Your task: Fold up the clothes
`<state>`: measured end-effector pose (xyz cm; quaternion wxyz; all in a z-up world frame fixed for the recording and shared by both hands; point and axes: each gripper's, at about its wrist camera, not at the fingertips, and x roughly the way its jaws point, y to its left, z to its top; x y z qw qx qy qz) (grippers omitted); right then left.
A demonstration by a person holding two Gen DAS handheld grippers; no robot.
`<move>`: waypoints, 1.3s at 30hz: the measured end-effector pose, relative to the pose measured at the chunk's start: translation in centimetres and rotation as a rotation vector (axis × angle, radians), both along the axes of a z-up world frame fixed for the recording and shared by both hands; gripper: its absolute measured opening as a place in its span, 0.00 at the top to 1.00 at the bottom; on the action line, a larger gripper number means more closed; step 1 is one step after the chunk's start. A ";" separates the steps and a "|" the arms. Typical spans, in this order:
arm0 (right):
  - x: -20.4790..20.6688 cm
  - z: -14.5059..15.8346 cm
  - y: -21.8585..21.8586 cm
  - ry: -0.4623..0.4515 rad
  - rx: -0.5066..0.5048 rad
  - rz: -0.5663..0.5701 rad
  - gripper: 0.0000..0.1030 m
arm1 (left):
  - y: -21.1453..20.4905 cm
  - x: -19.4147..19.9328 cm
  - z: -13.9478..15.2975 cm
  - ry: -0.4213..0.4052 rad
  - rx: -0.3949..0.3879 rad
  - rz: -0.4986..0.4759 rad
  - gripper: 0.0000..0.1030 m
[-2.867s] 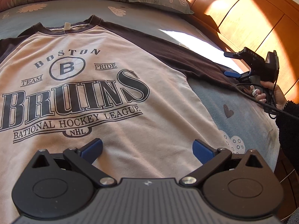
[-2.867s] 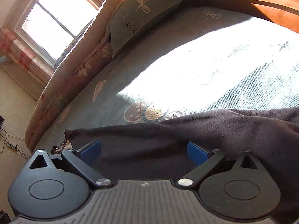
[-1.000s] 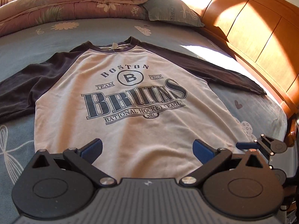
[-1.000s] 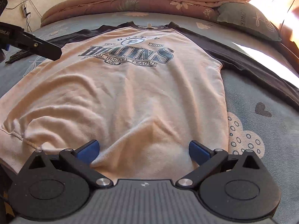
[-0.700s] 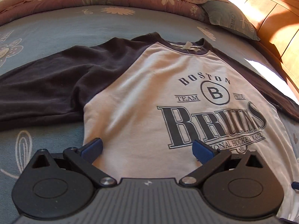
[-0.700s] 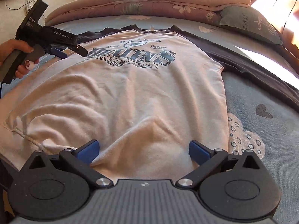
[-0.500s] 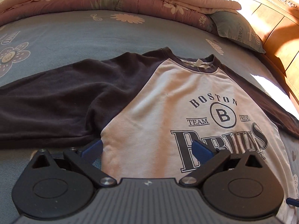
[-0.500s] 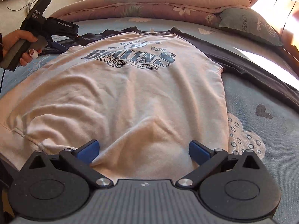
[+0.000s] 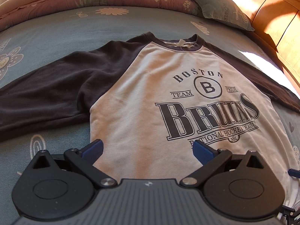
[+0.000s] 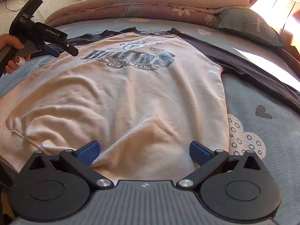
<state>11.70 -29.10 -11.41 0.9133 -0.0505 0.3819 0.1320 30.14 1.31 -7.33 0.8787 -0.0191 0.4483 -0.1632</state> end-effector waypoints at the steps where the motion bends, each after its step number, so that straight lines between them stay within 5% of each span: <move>1: 0.0 0.0 0.0 0.002 -0.002 -0.003 0.00 | -0.4 -0.8 0.4 0.006 -0.029 -0.028 0.02; 5: -0.2 0.5 0.3 0.022 -0.021 -0.021 0.00 | -2.4 -4.7 0.7 0.029 -0.057 -0.149 0.02; 10: -1.3 1.3 0.6 0.016 -0.034 -0.023 0.00 | -3.8 -10.9 -0.4 0.058 0.033 -0.263 0.02; 16: -2.2 0.6 0.5 0.055 0.006 -0.046 0.00 | -1.6 -17.0 -1.9 0.148 -0.004 -0.231 0.02; 18: -2.2 0.5 0.6 0.045 0.001 -0.061 0.00 | -0.9 -18.7 -2.0 0.116 -0.003 -0.224 0.01; 30: -3.7 0.0 0.8 -0.046 0.010 -0.140 0.00 | 0.1 -20.9 -1.8 0.090 0.012 -0.232 0.01; 36: -6.5 0.7 2.2 -0.098 -0.006 -0.067 0.00 | -0.5 -20.4 -1.0 0.061 -0.177 -0.233 0.01; 39: -6.3 0.0 2.3 -0.055 0.011 -0.068 0.00 | -1.2 -20.9 -2.3 0.103 -0.180 -0.241 0.01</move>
